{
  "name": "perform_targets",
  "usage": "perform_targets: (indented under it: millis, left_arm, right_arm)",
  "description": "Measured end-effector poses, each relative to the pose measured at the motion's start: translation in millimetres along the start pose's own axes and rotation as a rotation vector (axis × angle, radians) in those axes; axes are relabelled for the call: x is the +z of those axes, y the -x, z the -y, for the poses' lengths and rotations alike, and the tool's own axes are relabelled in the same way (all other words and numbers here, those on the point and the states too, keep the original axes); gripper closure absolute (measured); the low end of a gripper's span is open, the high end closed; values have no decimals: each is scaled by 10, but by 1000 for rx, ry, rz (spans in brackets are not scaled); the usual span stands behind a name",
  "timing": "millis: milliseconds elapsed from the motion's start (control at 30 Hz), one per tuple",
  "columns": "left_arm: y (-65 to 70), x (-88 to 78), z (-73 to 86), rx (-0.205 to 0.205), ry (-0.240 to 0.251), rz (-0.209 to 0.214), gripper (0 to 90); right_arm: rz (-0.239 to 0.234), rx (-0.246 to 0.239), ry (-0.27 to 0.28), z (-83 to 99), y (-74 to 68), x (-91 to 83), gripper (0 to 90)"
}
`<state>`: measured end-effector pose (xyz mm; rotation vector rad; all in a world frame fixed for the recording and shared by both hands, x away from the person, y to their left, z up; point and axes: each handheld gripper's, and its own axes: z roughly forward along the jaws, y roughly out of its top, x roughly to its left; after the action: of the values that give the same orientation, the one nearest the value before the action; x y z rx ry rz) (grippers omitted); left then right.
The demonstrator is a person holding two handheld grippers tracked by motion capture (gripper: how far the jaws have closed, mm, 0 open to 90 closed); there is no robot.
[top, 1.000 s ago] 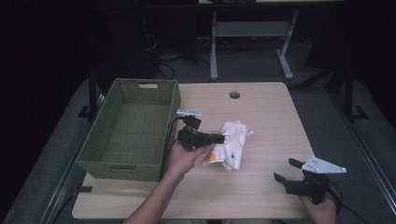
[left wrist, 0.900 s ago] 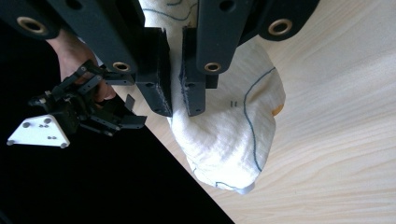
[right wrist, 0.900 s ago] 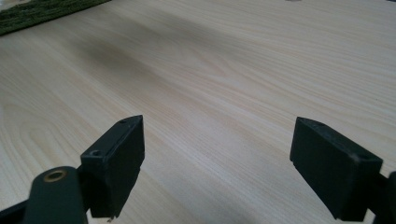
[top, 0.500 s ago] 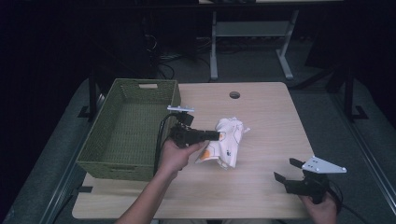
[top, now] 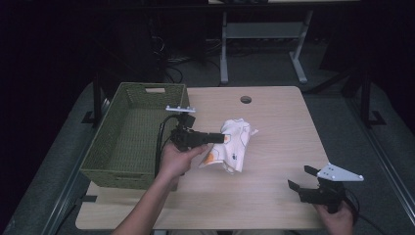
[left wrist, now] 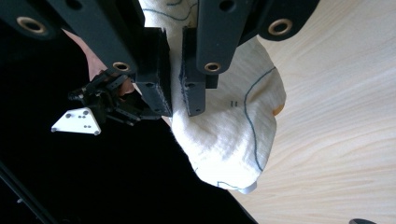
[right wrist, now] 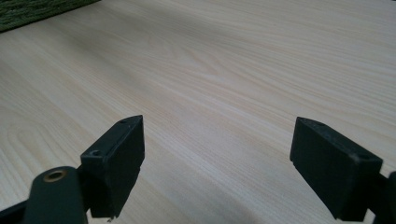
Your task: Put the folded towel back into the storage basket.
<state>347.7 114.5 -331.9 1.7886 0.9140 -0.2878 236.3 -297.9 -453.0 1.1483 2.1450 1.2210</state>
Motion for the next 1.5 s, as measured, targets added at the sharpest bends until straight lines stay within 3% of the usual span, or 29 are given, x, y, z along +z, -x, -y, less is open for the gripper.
perform_targets:
  millis: [1500]
  left_arm:
    - [-136, -608, -151, -28, 46, 14, 835]
  right_arm:
    - [32, 22, -1, 21, 28, 8, 175]
